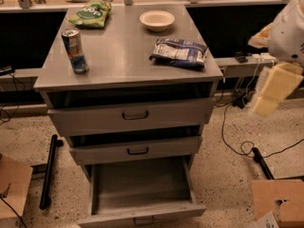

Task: Place redbull can into bottom drawer

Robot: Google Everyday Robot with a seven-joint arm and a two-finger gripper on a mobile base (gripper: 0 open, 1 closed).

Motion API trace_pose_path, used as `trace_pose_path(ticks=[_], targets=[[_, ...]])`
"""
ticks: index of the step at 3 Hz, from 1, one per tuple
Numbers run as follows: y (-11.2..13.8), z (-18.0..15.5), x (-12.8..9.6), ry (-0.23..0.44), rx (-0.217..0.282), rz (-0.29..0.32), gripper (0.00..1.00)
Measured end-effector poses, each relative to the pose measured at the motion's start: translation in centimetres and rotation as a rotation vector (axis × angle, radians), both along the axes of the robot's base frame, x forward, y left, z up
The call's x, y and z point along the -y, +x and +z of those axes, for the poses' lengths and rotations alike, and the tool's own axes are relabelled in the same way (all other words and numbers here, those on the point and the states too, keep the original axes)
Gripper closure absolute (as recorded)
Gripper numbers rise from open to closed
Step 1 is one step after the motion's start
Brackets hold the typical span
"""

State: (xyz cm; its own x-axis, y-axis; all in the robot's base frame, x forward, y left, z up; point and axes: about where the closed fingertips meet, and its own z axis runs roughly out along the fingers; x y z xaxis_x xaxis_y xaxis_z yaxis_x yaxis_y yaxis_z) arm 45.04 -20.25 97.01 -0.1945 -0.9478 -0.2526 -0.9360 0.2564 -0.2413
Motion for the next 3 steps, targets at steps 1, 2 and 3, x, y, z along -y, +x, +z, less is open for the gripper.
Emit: trace_pose_path(ticks=[1,2,3], targets=[[2.9,-1.4,-3.0,0.109,0.013,0.059,0.00],[5.8,-2.5,-5.8,0.208,0.017,0.108,0.00],[9.0,-3.4,-8.6,0.304,0.028,0.152,0.00]])
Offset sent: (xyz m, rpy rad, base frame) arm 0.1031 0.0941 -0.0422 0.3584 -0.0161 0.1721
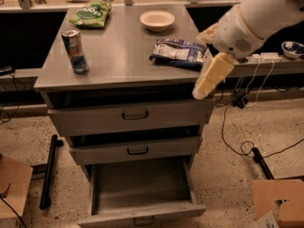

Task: Place redbull can into bottom drawer

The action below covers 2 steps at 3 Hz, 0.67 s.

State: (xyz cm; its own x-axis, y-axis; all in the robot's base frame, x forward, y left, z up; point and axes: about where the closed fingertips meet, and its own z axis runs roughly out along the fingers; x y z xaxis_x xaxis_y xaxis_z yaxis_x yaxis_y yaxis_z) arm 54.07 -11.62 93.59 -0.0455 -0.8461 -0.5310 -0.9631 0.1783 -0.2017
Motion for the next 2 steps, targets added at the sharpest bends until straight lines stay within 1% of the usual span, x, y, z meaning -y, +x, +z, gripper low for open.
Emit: trace_pose_path(ticks=[1,2], targets=[[3.29,-1.42,-3.42,0.091,-0.006,0.061,0.00],[3.29,-1.42,-3.43,0.091,-0.006,0.061,0.00]])
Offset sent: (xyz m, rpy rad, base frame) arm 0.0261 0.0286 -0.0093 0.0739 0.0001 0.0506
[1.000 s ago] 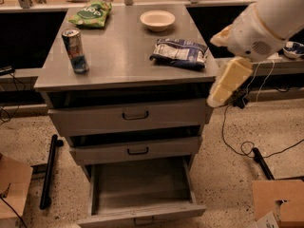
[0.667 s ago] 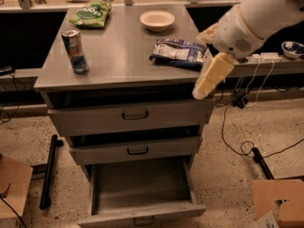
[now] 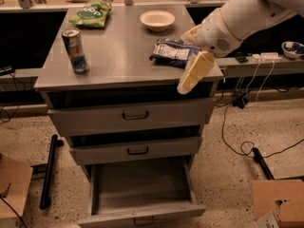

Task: Place redbull can into bottom drawer

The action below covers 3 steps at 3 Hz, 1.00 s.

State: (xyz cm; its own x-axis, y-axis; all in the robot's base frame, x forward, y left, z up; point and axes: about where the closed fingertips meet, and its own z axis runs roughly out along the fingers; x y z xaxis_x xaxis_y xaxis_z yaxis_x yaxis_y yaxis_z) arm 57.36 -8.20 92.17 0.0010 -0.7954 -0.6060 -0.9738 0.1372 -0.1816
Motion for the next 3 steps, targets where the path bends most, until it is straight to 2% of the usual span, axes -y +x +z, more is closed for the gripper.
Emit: trace_pose_path(ticks=[1,3], targets=[[1.2,-1.0,-2.1,-0.013,0.012,0.030,0.00],[5.7,-3.1,-9.0,0.019,0.049,0.152,0.00]])
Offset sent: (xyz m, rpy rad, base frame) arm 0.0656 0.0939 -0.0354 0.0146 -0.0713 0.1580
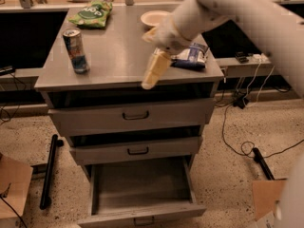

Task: Place redbull can into bottom drawer

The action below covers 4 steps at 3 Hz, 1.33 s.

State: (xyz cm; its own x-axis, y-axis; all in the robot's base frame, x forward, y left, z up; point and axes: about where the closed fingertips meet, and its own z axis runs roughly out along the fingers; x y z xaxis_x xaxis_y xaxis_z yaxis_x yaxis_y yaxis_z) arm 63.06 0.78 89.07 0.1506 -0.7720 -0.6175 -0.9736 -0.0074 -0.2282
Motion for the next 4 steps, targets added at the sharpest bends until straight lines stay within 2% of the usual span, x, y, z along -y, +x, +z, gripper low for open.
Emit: trace_pose_path(ticks=[2,4], targets=[[3.5,-0.1,-6.3,0.093,0.005,0.113,0.00],[5.6,0.2,-12.5,0.133,-0.001,0.247,0.00]])
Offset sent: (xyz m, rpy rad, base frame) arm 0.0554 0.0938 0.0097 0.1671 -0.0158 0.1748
